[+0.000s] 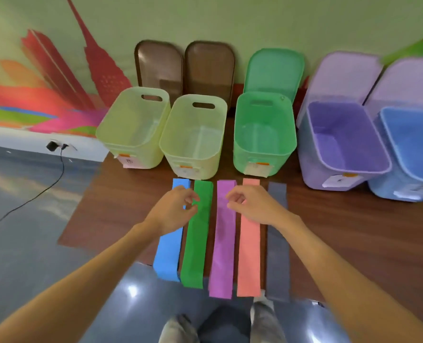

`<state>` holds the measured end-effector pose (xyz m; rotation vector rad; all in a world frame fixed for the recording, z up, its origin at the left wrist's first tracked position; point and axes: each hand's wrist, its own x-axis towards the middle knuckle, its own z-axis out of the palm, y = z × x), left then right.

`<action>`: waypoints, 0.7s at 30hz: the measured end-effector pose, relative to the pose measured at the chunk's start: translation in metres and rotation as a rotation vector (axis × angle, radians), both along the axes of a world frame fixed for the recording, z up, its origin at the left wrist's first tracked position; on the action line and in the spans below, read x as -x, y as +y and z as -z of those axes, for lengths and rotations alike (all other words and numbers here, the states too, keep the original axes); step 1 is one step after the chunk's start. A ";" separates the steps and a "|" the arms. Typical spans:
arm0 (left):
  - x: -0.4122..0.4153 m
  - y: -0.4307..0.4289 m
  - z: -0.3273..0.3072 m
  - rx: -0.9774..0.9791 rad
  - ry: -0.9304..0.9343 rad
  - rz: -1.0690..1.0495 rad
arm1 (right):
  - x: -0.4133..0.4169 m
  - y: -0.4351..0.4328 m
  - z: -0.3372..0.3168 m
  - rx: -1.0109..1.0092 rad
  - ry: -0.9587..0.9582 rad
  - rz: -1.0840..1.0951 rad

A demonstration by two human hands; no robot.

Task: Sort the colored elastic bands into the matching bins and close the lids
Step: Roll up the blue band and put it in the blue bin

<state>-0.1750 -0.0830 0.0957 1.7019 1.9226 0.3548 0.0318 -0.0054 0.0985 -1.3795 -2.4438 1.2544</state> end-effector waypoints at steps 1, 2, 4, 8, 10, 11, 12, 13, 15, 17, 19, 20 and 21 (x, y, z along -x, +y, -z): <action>0.007 -0.007 -0.004 0.013 -0.014 -0.018 | 0.007 -0.009 -0.010 0.021 -0.003 0.017; 0.015 -0.014 -0.008 0.028 -0.042 -0.049 | 0.014 -0.017 -0.018 0.029 -0.005 0.038; 0.032 -0.028 -0.014 0.066 -0.109 -0.112 | 0.027 -0.031 -0.029 0.030 -0.007 0.090; 0.062 -0.050 -0.022 0.075 -0.216 -0.172 | 0.052 -0.050 -0.041 0.038 -0.002 0.173; 0.074 -0.051 -0.025 0.078 -0.241 -0.197 | 0.062 -0.052 -0.043 0.033 -0.023 0.193; 0.078 -0.050 -0.024 0.080 -0.249 -0.205 | 0.065 -0.051 -0.043 0.037 -0.029 0.201; 0.082 -0.046 -0.024 0.081 -0.252 -0.214 | 0.069 -0.050 -0.043 0.038 -0.032 0.207; 0.084 -0.042 -0.023 0.081 -0.255 -0.224 | 0.072 -0.048 -0.043 0.040 -0.037 0.212; 0.087 -0.031 -0.015 0.091 -0.261 -0.247 | 0.077 -0.041 -0.037 0.057 -0.041 0.224; 0.089 -0.016 -0.004 0.101 -0.263 -0.271 | 0.082 -0.032 -0.028 0.074 -0.032 0.230; 0.091 -0.001 0.008 0.107 -0.250 -0.277 | 0.086 -0.022 -0.018 0.089 -0.020 0.227; 0.091 0.007 0.015 0.120 -0.236 -0.290 | 0.087 -0.015 -0.011 0.100 -0.018 0.227; 0.090 0.015 0.021 0.136 -0.226 -0.309 | 0.087 -0.010 -0.005 0.117 -0.018 0.230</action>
